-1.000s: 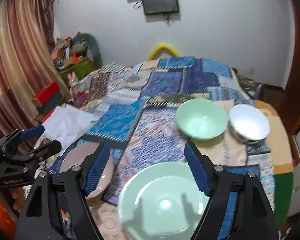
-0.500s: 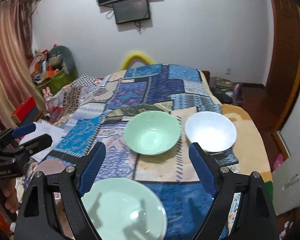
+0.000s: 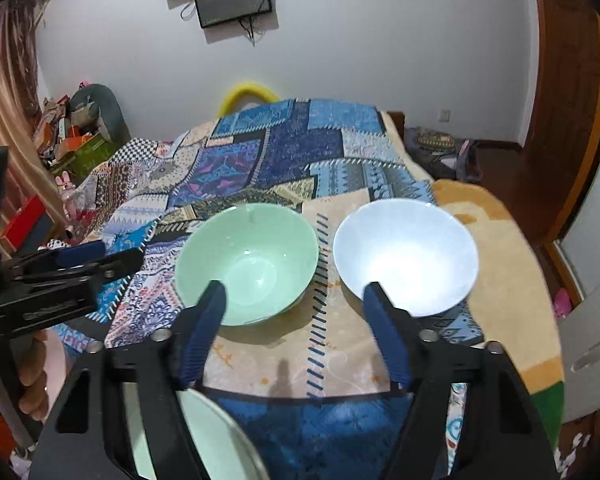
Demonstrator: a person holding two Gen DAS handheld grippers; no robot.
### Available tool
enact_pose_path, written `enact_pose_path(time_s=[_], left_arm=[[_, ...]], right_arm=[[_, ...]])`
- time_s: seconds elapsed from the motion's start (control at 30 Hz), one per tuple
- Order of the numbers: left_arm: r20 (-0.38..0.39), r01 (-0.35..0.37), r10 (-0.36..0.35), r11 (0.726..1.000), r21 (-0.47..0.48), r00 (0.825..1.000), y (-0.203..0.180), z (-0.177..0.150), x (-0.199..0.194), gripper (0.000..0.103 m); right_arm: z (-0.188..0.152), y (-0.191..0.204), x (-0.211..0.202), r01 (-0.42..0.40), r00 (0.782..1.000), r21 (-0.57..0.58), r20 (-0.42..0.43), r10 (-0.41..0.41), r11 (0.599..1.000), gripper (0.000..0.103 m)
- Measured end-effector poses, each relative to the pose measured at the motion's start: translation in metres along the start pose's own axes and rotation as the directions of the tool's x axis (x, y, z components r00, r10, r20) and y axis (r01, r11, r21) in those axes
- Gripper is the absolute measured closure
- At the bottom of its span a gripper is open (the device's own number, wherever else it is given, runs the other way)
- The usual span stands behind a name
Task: Organize plates and bowls
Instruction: 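Grasp the pale green bowl rim with both tools, then lift and carry the pale green bowl with both tools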
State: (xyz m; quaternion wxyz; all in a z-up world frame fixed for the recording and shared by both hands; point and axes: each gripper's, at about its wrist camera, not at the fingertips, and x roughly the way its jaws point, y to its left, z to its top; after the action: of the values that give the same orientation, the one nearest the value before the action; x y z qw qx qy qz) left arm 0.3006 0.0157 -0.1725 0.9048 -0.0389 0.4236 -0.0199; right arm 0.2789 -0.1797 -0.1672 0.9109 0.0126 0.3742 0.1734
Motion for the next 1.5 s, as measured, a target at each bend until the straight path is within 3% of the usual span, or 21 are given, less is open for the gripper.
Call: enact_pose_path(time_s=[0.13,0.27,0.43,0.77,0.93,1.13,1.5], left_arm=[[-0.088,0.017,-0.017,1.000,-0.003,0.996,0.000,0.005,0.041,0.057],[-0.158,0.038,-0.040,0.999,-0.016,0.987,0.002,0.007,0.069,0.063],[-0.176,0.039,-0.033,0.999,0.029,0.984,-0.005,0.006,0.086,0.073],[-0.188,0.026,-0.013,0.997,0.071,0.982,-0.004,0.003,0.094,0.078],[-0.180,0.014,0.002,0.996,0.090,0.984,-0.009,0.004,0.098,0.081],[-0.187,0.055,-0.046,0.998,0.044,0.981,-0.009,0.008,0.104,0.087],[-0.147,0.040,-0.030,0.997,0.069,0.989,-0.020,0.007,0.075,0.087]], right_arm=[[-0.002,-0.005,0.018,-0.010,0.999,0.003,-0.034,0.010,1.000,0.057],[-0.005,-0.010,0.032,-0.027,0.998,0.018,-0.064,0.028,0.999,0.066],[-0.007,-0.015,0.048,-0.041,0.994,0.033,-0.102,0.044,0.999,0.072],[0.001,-0.009,0.066,-0.056,0.990,0.014,-0.129,0.057,0.998,0.073],[0.002,-0.009,0.078,-0.072,0.984,0.030,-0.164,0.076,0.997,0.082],[0.001,-0.009,0.080,-0.063,0.985,0.039,-0.160,0.068,0.997,0.082],[0.002,-0.004,0.061,-0.057,0.987,0.031,-0.148,0.061,0.998,0.083]])
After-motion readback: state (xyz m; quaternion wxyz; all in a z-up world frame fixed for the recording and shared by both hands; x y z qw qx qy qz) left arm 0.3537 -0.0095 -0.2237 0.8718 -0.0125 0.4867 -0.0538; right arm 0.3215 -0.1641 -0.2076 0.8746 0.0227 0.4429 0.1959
